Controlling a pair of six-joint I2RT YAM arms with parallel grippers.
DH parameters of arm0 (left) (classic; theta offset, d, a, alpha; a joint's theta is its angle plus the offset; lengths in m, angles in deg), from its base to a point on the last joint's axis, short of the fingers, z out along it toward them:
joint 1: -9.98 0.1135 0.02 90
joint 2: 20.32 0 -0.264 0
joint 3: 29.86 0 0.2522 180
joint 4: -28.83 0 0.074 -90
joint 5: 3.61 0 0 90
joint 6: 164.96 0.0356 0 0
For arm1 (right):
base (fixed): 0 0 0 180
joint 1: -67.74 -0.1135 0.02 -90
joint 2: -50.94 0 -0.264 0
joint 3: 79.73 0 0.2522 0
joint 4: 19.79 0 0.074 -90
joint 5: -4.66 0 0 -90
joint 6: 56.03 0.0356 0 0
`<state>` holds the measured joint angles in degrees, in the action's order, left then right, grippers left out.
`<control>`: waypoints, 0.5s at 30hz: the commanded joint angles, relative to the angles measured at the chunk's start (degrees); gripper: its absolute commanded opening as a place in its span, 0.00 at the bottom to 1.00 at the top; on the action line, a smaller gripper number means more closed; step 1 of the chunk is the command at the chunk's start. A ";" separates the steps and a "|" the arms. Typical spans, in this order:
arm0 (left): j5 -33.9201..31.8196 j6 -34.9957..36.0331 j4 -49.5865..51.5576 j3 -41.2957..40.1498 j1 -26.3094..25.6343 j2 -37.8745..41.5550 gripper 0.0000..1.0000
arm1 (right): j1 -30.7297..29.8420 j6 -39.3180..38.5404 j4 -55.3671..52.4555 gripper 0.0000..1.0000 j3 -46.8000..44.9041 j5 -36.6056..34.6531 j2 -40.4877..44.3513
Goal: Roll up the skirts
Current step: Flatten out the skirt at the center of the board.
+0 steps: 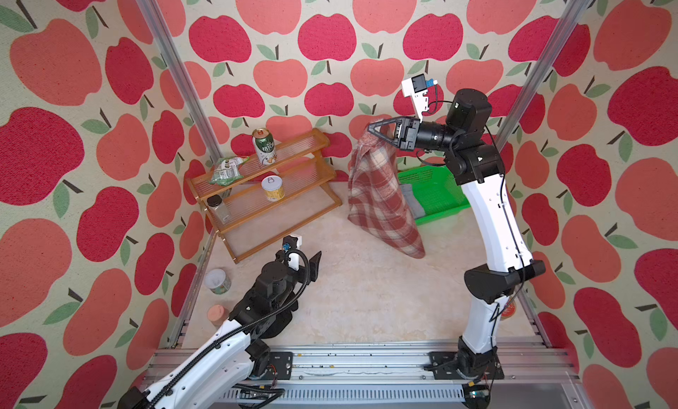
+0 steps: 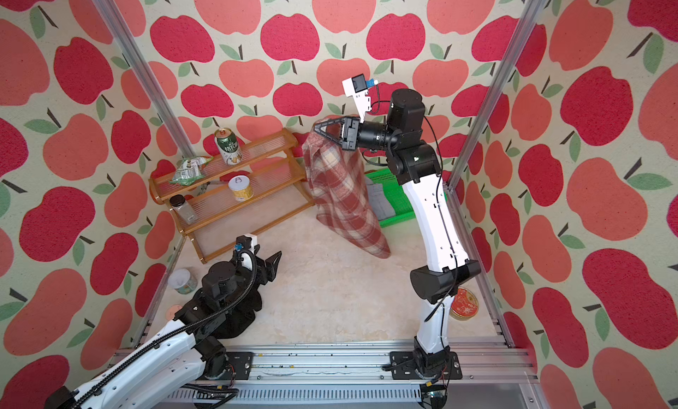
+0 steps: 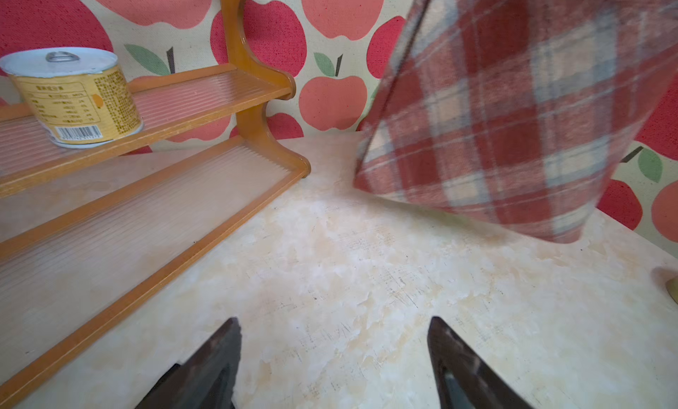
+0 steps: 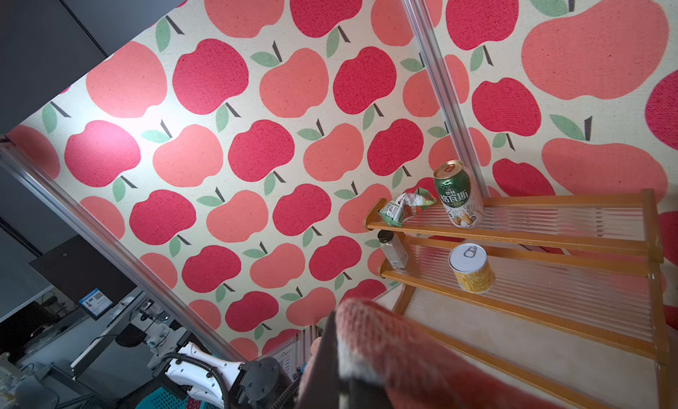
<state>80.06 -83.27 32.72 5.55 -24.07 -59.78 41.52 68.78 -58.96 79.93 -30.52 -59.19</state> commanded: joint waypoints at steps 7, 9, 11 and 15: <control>3.55 -2.58 -14.65 -11.53 3.48 9.63 0.93 | 10.88 -9.64 9.87 0.00 -40.09 1.71 26.31; 4.80 -2.18 -13.64 -12.11 4.32 11.87 0.93 | 15.93 -7.88 16.16 0.00 -52.63 1.30 32.11; 6.23 -1.24 -12.88 -12.56 4.59 13.12 0.93 | 19.03 -6.36 21.76 0.00 -63.16 0.34 35.74; 6.03 -1.41 -10.94 -13.02 4.63 10.69 0.92 | 21.05 -6.05 24.79 0.00 -72.39 -2.37 36.45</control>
<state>84.48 -84.50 22.10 -6.69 -19.76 -47.72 62.16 62.16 -42.20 11.37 -30.73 -22.62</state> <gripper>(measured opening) 0.923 0.054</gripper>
